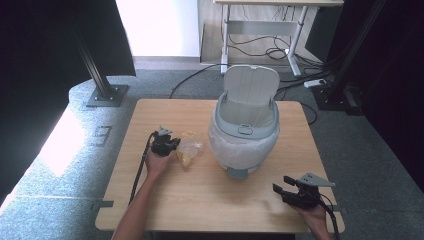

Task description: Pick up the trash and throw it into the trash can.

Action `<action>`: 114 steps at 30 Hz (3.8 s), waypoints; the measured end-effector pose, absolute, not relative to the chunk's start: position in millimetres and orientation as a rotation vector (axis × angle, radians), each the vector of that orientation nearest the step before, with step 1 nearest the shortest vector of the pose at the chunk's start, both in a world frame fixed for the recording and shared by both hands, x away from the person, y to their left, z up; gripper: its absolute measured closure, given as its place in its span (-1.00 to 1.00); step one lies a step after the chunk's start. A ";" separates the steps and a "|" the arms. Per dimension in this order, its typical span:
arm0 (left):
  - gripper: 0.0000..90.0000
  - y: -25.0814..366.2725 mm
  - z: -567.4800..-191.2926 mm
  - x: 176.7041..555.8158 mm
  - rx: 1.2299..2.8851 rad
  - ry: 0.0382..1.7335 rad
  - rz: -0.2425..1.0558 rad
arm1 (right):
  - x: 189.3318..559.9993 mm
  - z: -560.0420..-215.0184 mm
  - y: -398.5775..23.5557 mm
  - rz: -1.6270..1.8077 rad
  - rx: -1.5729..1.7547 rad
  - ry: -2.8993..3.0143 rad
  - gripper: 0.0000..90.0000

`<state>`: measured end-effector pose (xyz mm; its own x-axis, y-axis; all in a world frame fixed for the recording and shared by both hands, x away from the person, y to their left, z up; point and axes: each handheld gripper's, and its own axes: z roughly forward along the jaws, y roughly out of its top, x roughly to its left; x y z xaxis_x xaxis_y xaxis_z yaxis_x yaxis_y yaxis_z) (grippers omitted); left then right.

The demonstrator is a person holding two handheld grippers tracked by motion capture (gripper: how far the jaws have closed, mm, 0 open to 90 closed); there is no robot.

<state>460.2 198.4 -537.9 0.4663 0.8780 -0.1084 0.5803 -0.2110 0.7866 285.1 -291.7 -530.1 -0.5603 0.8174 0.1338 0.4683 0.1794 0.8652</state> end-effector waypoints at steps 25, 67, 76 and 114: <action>0.94 221.7 -468.0 413.6 1.779 1.073 0.459 | 283.3 -528.7 -291.2 1.336 1.221 2.087 -0.16; 0.92 209.7 -380.2 391.7 1.748 0.888 0.431 | 285.4 -535.0 -291.4 1.306 1.244 2.097 -0.16; 0.92 204.1 -353.6 388.0 1.740 0.834 0.441 | 285.5 -534.7 -291.1 1.302 1.243 2.103 -0.16; 0.92 157.1 -304.3 410.8 1.720 0.749 0.394 | 286.0 -537.3 -291.3 1.298 1.252 2.114 -0.16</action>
